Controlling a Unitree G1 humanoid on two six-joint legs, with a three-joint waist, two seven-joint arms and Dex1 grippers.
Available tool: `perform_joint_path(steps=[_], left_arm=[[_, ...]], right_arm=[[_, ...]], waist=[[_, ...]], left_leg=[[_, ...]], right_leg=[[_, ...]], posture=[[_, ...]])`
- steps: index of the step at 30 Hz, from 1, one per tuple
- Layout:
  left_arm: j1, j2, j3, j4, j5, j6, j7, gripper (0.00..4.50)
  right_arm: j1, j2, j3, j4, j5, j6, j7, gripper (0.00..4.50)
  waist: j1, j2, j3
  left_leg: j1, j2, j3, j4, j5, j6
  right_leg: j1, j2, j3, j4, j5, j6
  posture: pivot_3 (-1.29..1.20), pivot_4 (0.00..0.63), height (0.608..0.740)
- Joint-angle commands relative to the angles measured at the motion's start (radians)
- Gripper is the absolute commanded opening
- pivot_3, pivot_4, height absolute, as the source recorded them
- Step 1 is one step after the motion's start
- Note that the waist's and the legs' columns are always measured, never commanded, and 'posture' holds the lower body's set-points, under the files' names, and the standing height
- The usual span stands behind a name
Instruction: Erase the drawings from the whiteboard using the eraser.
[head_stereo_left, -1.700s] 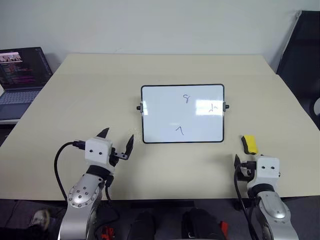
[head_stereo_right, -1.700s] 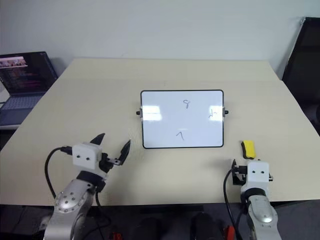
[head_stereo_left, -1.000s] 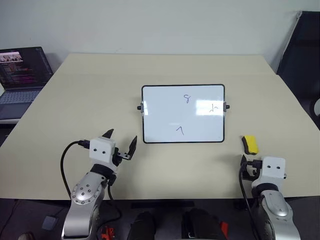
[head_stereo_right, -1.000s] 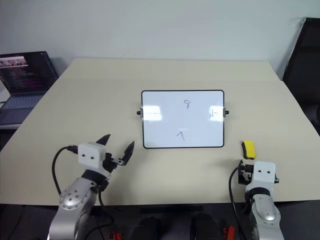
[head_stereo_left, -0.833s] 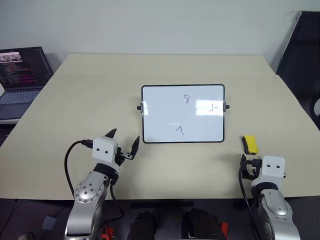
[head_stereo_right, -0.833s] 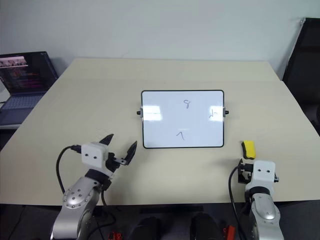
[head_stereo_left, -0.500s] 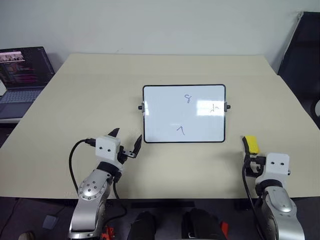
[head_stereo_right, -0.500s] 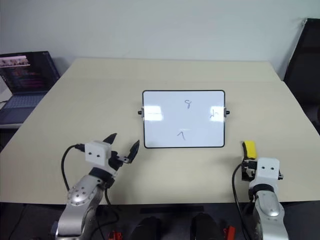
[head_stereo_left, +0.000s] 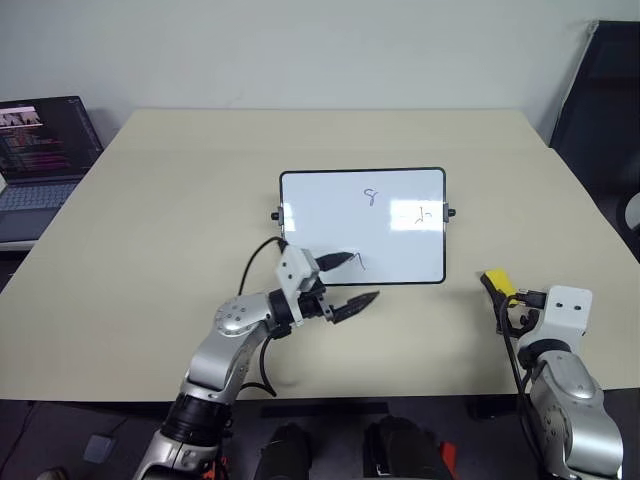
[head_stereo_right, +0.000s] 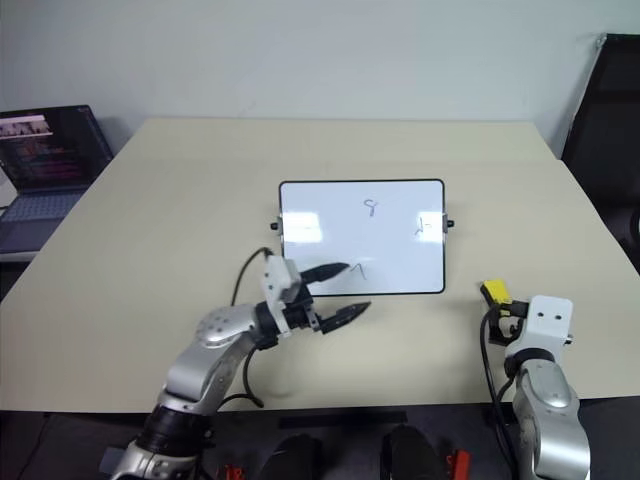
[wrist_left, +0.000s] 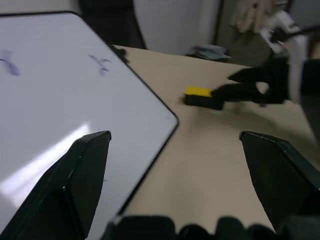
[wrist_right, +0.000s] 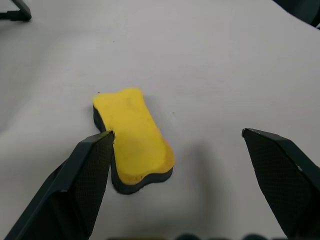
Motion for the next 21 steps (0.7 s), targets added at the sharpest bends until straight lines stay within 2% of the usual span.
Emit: perform_joint_path(steps=[1,10,21], left_arm=[[-0.049,-0.011,-0.045,0.027,-0.005,-0.031,-0.088,4.5],[-0.088,-0.023,-0.043,0.089,0.004,-0.064,-0.125,4.5],[-0.088,-0.023,-0.042,0.093,0.013,-0.065,-0.139,4.5]], right_arm=[[-0.039,-0.024,-0.025,0.005,0.039,0.038,0.014,4.47],[-0.079,-0.08,-0.023,0.048,0.1,0.088,0.066,4.47],[-0.145,-0.171,-0.017,0.175,0.133,0.065,0.148,4.47]], waist=[[0.0,0.0,0.0],[-0.002,0.0,0.0],[-0.002,0.0,0.0]], left_leg=[[0.001,0.0,0.0,0.0,0.0,0.0],[0.003,0.001,0.002,0.0,0.0,0.0],[0.003,0.001,0.003,0.0,0.0,0.0]], right_leg=[[0.0,0.0,0.0,0.001,0.0,0.0],[0.0,0.001,0.002,0.003,-0.001,-0.001],[0.0,0.001,0.002,0.003,-0.001,-0.001]], posture=[[0.0,0.15,0.74],[0.0,0.15,0.74],[0.0,0.15,0.74]])
